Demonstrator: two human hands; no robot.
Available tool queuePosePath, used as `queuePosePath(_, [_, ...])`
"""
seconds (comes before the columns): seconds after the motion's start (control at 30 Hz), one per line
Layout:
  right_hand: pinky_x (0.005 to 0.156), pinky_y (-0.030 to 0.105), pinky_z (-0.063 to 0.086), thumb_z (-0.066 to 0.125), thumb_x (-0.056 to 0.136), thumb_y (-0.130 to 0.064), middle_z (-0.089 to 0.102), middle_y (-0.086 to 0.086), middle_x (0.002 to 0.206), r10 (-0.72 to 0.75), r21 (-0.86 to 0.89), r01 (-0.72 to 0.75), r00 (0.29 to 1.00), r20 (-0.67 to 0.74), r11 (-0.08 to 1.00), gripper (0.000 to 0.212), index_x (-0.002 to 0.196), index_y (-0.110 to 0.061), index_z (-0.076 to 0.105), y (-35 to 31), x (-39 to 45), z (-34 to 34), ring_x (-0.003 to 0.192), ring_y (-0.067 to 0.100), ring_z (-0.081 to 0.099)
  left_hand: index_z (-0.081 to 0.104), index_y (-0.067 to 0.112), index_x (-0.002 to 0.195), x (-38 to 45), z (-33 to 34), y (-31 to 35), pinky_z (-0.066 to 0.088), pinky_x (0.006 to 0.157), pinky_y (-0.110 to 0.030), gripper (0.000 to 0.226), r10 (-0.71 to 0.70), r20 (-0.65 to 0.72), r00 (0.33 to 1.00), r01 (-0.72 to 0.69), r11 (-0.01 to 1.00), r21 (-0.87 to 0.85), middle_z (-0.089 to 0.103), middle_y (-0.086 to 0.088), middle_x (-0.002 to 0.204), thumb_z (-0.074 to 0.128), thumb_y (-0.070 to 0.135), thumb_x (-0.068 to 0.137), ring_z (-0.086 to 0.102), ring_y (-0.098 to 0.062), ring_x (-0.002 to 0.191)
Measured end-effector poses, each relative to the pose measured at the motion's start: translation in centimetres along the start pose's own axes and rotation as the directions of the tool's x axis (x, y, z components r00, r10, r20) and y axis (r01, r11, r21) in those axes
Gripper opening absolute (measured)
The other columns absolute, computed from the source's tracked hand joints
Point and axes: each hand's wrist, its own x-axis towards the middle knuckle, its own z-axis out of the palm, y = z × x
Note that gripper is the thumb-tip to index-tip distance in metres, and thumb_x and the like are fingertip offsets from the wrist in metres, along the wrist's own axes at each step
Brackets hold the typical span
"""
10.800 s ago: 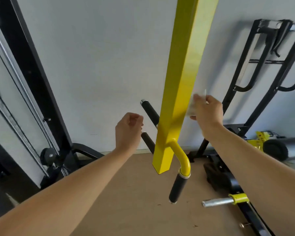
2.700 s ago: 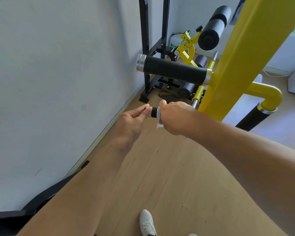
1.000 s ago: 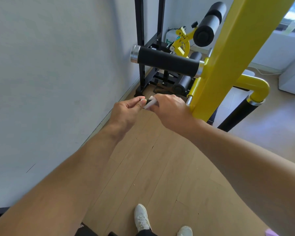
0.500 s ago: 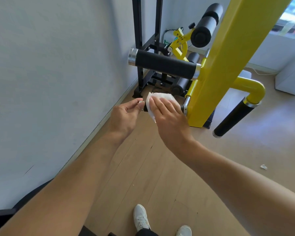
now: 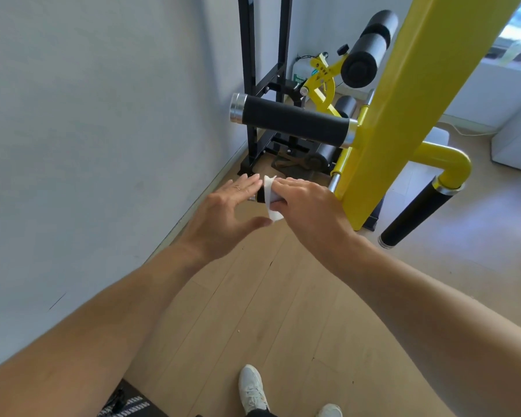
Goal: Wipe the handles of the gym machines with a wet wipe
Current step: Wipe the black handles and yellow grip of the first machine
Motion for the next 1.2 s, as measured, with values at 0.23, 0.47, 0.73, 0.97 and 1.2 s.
queuePosePath(0.23, [0.071,0.028,0.055,0.061,0.097,-0.019,0.071,0.002,0.097,0.029,-0.105,-0.03,0.999,-0.014,0.994,0.013,0.109,-0.014,0.063,-0.7,0.0,-0.4,0.084,0.019,0.068,0.073,0.01,0.121,0.7,-1.0,0.4,0.049,0.106,-0.025,0.043,-0.003,-0.197,0.98,-0.004,0.999,-0.039,0.071,-0.005,0.124,0.08,0.029,0.084,0.064,-0.013,0.122])
queuePosePath(0.47, [0.073,0.03,0.057,0.059,0.097,-0.014,0.069,0.006,0.093,0.053,-0.072,-0.051,0.998,0.037,0.996,0.013,0.11,-0.011,0.06,-1.0,-0.1,-1.3,0.081,0.021,0.067,0.07,0.01,0.126,0.7,-0.3,-0.1,0.048,0.098,-0.01,0.029,-0.183,-0.234,0.955,0.123,0.961,-0.246,0.072,-0.003,0.124,0.064,0.015,0.098,0.066,-0.009,0.115])
queuePosePath(0.73, [0.086,0.035,0.055,0.07,0.09,-0.019,0.073,0.003,0.106,-0.023,0.073,0.028,0.997,-0.071,0.997,0.021,0.111,-0.014,0.068,-1.5,1.2,1.4,0.098,0.022,0.069,0.071,0.017,0.125,0.8,0.3,0.8,0.049,0.085,-0.003,0.03,-0.301,-0.195,0.933,0.192,0.878,-0.439,0.071,0.012,0.116,0.066,0.025,0.096,0.064,-0.001,0.11])
queuePosePath(0.97, [0.06,0.03,0.045,0.049,0.1,-0.018,0.064,0.004,0.088,0.127,-0.304,-0.114,0.992,0.024,0.946,0.022,0.119,-0.009,0.055,-0.8,-0.9,-1.5,0.076,0.02,0.063,0.074,0.018,0.12,1.1,0.4,0.9,0.044,0.083,0.003,0.026,-0.415,-0.169,0.894,0.289,0.823,-0.489,0.073,0.008,0.115,0.068,0.02,0.095,0.065,0.005,0.101])
queuePosePath(1.2, [0.078,0.037,0.054,0.071,0.087,-0.01,0.073,0.009,0.098,-0.03,0.064,0.038,0.992,-0.122,0.997,0.023,0.109,-0.004,0.067,-2.6,1.9,1.9,0.091,0.028,0.07,0.075,0.023,0.119,1.1,-0.1,1.5,0.048,0.081,-0.002,0.027,-0.437,-0.135,0.889,0.313,0.795,-0.519,0.076,0.011,0.112,0.069,0.03,0.094,0.064,0.018,0.094])
